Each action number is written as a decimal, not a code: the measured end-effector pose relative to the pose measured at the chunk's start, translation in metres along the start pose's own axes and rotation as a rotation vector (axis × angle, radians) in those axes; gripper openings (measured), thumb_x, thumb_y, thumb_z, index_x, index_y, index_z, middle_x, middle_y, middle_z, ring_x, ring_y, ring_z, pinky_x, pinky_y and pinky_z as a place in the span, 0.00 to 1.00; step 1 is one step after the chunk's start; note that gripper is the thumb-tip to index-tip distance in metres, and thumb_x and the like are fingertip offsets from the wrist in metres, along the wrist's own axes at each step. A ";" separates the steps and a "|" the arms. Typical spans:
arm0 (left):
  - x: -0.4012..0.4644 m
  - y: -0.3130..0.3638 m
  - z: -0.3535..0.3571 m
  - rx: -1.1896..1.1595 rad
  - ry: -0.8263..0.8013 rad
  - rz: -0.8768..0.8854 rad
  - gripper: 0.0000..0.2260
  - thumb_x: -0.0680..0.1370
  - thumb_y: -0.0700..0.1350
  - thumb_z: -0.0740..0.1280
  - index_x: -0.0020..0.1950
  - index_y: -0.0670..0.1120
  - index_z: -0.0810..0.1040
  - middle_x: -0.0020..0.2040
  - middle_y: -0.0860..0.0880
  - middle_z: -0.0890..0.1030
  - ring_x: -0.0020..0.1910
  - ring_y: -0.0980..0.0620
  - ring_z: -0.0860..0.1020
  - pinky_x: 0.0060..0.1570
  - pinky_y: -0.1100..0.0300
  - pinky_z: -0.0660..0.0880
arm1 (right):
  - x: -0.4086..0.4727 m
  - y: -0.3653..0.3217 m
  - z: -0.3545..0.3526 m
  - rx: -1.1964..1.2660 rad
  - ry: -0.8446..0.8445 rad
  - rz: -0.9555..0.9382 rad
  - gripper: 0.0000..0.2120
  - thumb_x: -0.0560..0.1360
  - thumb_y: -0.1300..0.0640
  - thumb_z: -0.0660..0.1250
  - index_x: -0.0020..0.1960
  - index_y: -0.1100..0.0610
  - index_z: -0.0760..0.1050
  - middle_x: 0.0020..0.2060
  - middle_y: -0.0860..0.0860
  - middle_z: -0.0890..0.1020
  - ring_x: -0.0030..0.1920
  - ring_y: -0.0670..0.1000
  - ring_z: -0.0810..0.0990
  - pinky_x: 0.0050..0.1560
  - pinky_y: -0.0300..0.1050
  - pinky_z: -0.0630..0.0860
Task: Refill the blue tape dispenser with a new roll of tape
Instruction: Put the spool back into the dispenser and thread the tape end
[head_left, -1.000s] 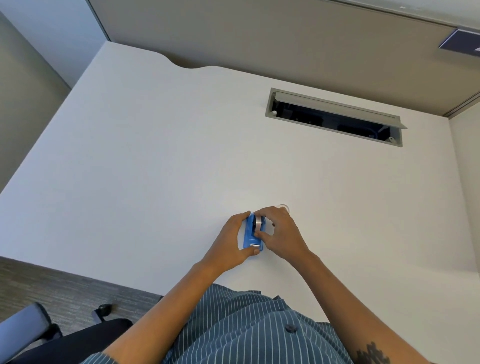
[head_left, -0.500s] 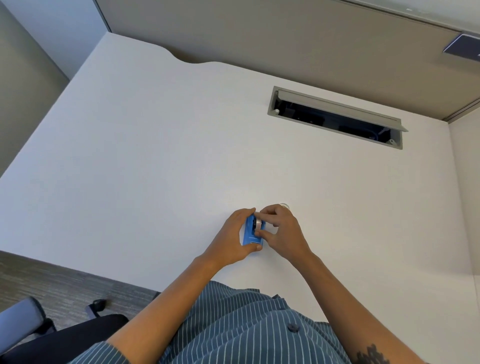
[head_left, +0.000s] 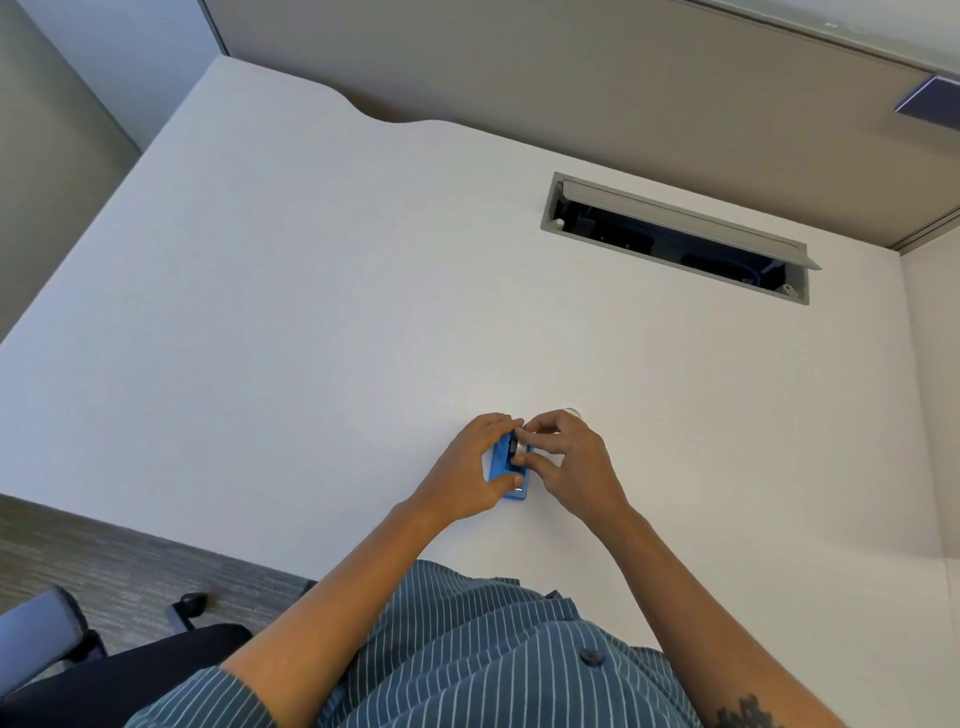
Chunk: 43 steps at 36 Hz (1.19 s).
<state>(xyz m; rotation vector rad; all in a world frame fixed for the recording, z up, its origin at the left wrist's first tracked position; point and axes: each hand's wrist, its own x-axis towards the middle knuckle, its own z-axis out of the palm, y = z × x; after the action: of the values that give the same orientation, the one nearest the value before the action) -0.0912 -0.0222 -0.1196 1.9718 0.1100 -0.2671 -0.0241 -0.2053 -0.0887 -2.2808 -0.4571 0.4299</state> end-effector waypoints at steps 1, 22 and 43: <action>0.001 0.000 0.000 0.002 0.005 0.002 0.32 0.76 0.43 0.80 0.78 0.47 0.74 0.75 0.48 0.75 0.73 0.50 0.74 0.77 0.50 0.72 | 0.000 0.000 0.000 -0.006 0.005 -0.009 0.14 0.76 0.64 0.80 0.60 0.57 0.89 0.54 0.49 0.84 0.57 0.52 0.82 0.59 0.42 0.81; 0.008 -0.003 0.001 0.015 0.072 0.027 0.22 0.79 0.44 0.78 0.73 0.46 0.80 0.70 0.47 0.80 0.67 0.50 0.79 0.71 0.49 0.78 | 0.000 0.007 0.005 -0.035 0.080 -0.076 0.09 0.79 0.65 0.77 0.55 0.55 0.90 0.51 0.45 0.86 0.53 0.50 0.85 0.54 0.49 0.84; 0.009 -0.004 0.002 0.019 0.055 -0.001 0.21 0.79 0.45 0.78 0.71 0.50 0.79 0.67 0.52 0.80 0.65 0.52 0.79 0.71 0.50 0.78 | -0.006 0.013 -0.003 -0.149 0.088 -0.201 0.10 0.77 0.64 0.79 0.55 0.54 0.90 0.55 0.48 0.89 0.53 0.51 0.87 0.52 0.52 0.85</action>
<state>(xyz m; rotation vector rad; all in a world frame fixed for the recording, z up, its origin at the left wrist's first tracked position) -0.0830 -0.0225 -0.1259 1.9982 0.1439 -0.2153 -0.0256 -0.2180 -0.0958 -2.3560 -0.6854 0.1997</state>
